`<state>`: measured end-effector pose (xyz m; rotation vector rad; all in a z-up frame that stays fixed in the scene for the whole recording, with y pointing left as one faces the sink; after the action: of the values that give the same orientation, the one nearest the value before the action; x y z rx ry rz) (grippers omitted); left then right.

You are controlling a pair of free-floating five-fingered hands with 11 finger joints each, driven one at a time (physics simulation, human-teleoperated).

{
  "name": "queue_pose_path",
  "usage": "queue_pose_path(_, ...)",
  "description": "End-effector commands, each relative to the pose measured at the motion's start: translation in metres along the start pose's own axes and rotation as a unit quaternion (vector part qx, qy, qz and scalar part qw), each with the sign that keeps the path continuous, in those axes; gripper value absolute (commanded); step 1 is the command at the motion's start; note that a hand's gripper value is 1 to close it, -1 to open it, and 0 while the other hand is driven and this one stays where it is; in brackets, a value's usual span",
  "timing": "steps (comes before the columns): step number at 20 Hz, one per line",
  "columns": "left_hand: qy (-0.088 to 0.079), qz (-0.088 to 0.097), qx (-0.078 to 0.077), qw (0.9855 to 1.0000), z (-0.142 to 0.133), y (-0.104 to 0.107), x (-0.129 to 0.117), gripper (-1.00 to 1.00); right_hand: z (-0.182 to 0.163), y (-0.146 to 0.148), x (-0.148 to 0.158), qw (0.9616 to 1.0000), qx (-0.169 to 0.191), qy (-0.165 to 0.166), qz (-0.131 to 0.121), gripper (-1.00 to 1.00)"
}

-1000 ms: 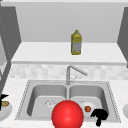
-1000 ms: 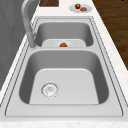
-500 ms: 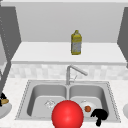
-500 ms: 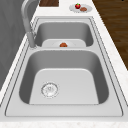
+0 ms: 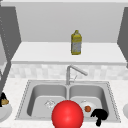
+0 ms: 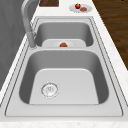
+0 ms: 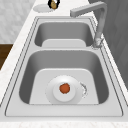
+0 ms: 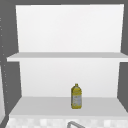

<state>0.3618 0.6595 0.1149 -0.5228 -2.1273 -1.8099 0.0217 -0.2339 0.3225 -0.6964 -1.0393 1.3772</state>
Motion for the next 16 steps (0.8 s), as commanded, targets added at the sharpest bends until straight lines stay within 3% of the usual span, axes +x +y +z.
queue_pose_path(1, -0.009, -0.002, -0.001, 1.0, -0.002, 0.009, 0.005, 1.0, 0.0, 0.0, 0.0, 1.0, 0.0, 0.0, 0.0, 0.0)
queue_pose_path(12, -0.01, -0.006, 0.004, 0.9999, -0.008, 0.043, 0.024, 1.0, 0.0, 0.0, 0.0, 1.0, 0.0, 0.0, 0.0, 0.0)
queue_pose_path(16, 0.0, -0.009, 0.006, 0.9999, -0.022, 0.058, 0.031, 1.0, 0.0, 0.0, 0.0, 1.0, 0.0, 0.0, 0.0, 0.0)
